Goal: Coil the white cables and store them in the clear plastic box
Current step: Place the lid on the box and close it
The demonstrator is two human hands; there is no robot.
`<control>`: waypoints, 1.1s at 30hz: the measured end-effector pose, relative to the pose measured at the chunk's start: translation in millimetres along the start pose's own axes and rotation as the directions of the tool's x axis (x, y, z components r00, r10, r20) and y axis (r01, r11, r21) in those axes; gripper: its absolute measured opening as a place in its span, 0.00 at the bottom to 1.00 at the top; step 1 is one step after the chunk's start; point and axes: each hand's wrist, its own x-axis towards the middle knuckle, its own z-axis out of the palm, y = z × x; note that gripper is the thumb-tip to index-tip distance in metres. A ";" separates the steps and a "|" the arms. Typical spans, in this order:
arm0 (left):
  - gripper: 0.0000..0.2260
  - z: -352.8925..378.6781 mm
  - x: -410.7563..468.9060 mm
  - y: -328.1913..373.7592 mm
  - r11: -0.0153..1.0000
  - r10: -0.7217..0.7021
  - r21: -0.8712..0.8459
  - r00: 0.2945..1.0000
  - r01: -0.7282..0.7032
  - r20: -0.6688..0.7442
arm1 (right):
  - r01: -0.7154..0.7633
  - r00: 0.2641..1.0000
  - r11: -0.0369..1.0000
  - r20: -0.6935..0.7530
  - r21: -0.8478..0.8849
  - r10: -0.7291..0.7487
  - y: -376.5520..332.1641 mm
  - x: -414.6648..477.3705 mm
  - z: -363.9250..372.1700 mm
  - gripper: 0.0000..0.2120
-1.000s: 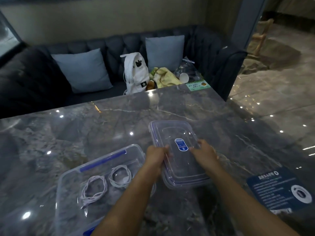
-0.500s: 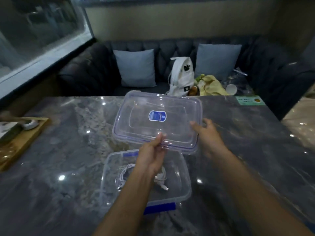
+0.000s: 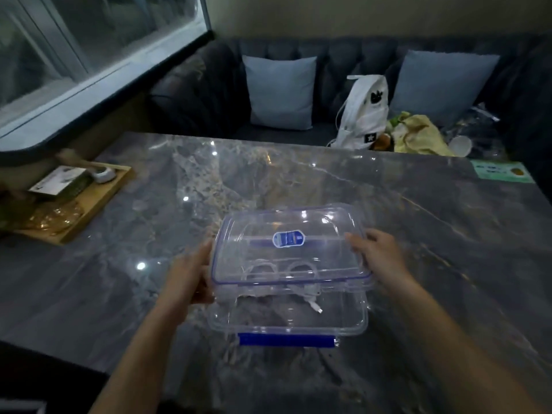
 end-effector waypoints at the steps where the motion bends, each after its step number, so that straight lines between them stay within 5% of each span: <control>1: 0.23 -1.2 0.8 -3.5 0.986 0.065 0.154 0.998 -0.060 -0.024 | 0.032 0.999 0.997 0.008 -0.065 -0.032 2.0 -3.1 2.1 0.04; 4: 0.20 1.4 1.3 -14.7 0.808 0.216 0.571 0.974 -0.143 -0.062 | 0.082 0.996 0.981 0.039 -0.175 -0.076 10.6 -8.8 5.2 0.04; 8: 0.19 4.6 -3.0 -36.4 0.588 0.346 0.793 0.936 -0.158 -0.069 | 0.050 0.999 0.955 0.009 -0.293 -0.049 27.5 -16.3 2.3 0.12; 21: 0.21 30.0 14.4 -21.7 0.599 0.344 0.782 0.937 -0.172 -0.057 | 0.024 0.993 0.975 -0.107 -0.221 -0.049 28.3 3.9 6.6 0.09; 27: 0.24 42.3 39.1 8.7 0.379 0.387 0.900 0.920 -0.214 0.055 | 0.018 0.992 0.970 -0.117 -0.244 -0.048 10.3 27.1 -1.6 0.08; 33: 0.20 40.4 34.9 1.0 0.390 0.415 0.880 0.905 -0.272 0.096 | 0.067 0.984 0.963 -0.140 -0.261 -0.107 25.1 18.1 -6.2 0.07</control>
